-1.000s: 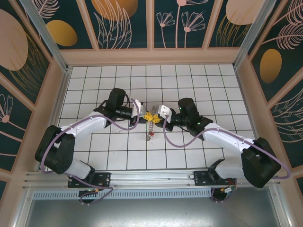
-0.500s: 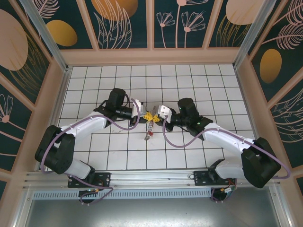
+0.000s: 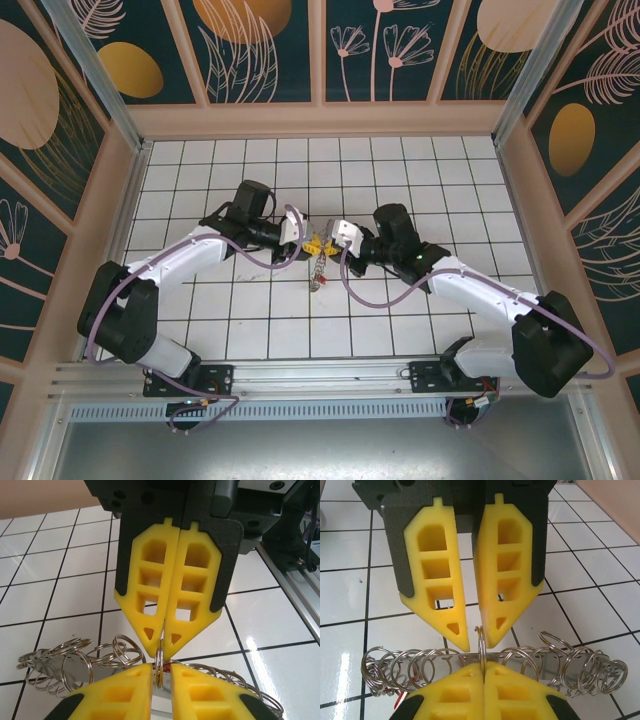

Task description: Put the keys on the keyring

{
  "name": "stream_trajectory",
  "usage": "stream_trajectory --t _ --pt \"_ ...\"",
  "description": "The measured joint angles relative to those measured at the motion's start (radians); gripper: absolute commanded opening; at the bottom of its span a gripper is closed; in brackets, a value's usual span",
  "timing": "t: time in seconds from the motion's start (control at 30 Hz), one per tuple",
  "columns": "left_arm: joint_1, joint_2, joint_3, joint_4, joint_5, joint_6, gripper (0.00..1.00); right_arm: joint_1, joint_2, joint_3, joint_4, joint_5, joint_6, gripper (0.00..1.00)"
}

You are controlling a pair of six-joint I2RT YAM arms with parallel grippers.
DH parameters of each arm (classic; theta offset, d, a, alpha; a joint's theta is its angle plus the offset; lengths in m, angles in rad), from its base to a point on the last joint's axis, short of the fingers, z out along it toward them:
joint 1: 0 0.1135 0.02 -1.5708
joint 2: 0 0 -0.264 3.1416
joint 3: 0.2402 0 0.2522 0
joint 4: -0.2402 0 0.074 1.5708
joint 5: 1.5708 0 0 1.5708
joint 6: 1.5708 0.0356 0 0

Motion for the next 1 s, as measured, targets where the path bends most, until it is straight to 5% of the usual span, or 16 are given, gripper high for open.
stream_trajectory --t 0.37,0.63,0.77,1.0 --pt "0.0 0.017 0.046 -0.063 -0.019 0.021 0.18 0.015 0.043 0.064 -0.062 0.034 -0.002 0.0" --pt "0.0 0.022 0.065 -0.09 -0.031 0.049 0.0 0.021 0.053 0.084 -0.086 0.042 -0.002 0.0" --pt "-0.001 0.031 0.081 -0.117 -0.037 0.069 0.0 0.021 0.053 0.084 -0.091 0.044 -0.002 0.0" --pt "-0.002 0.007 0.016 -0.018 -0.013 0.02 0.0 0.015 0.052 0.065 -0.07 0.037 -0.001 0.12"
